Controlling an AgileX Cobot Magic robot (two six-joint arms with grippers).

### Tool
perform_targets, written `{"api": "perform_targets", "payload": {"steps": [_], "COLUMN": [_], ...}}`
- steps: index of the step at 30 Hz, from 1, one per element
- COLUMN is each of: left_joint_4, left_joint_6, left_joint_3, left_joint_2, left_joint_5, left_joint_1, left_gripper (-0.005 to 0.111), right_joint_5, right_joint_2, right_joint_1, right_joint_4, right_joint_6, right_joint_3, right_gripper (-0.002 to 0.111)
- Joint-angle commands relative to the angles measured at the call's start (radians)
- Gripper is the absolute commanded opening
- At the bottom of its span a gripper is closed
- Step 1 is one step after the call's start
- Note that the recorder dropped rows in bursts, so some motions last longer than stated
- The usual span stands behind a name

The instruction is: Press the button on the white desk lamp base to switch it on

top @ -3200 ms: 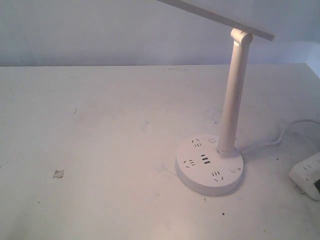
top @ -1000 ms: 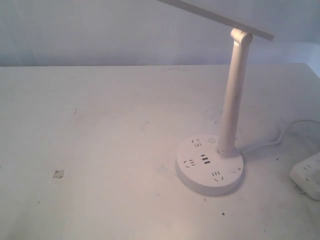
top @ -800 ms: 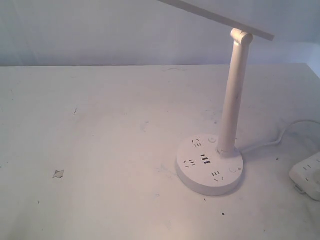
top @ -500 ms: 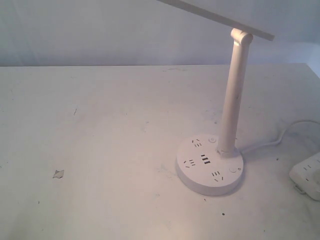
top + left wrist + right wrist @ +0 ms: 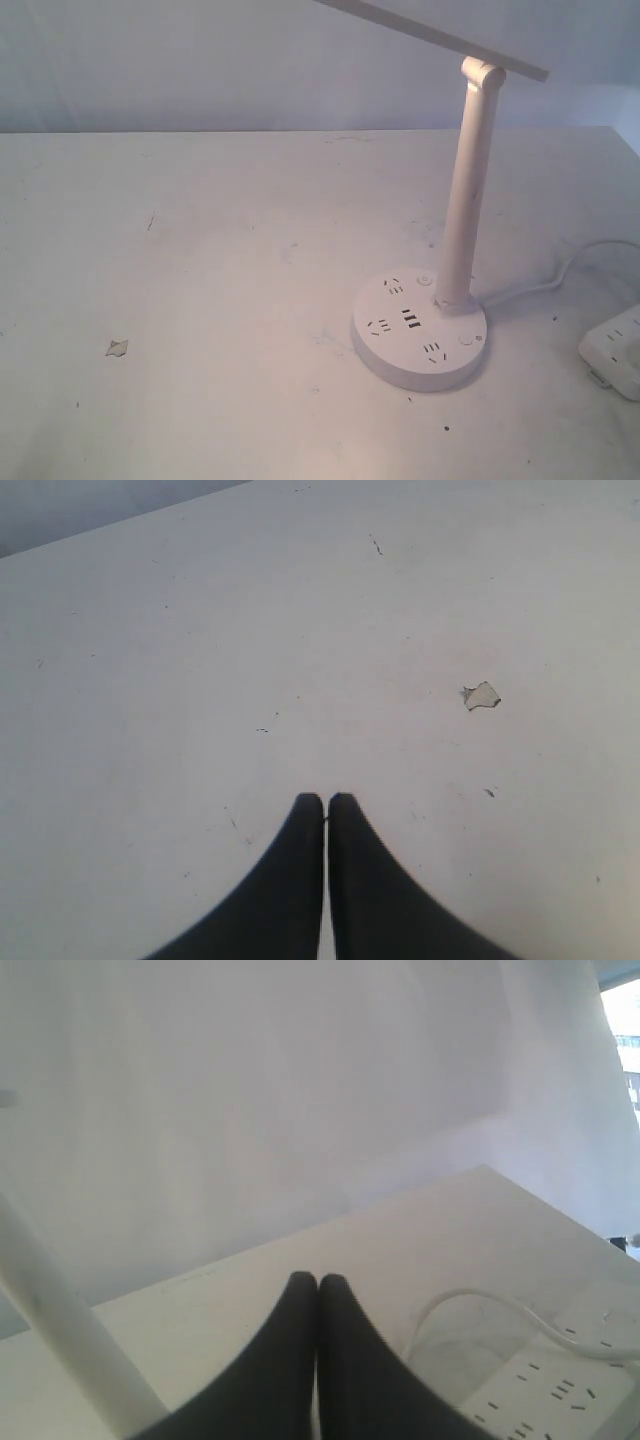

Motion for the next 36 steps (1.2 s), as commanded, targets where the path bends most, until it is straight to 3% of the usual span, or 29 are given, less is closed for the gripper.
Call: {"api": "perform_targets", "payload": {"steps": [1, 13, 21, 36], "left_joint_4": [-0.005, -0.005, -0.005, -0.005], "left_joint_6": [-0.001, -0.001, -0.001, -0.001], "left_joint_3": [-0.003, -0.003, -0.003, -0.003], "left_joint_2": [-0.005, -0.005, -0.005, -0.005], "left_joint_5": [-0.002, -0.002, -0.002, -0.002], "left_joint_1": [0.002, 0.002, 0.002, 0.002], "left_gripper": [0.001, 0.001, 0.001, 0.001], "right_joint_5": [0.098, 0.185, 0.294, 0.295], "right_joint_2": [-0.007, -0.007, -0.007, -0.007], "right_joint_1": [-0.005, -0.005, -0.005, -0.005], "right_joint_4": [-0.001, -0.331, -0.338, -0.338], "right_joint_6": [-0.005, -0.016, -0.016, -0.014], "right_joint_3": [0.006, 0.006, 0.006, 0.006], "right_gripper": [0.000, 0.000, 0.000, 0.000]}}
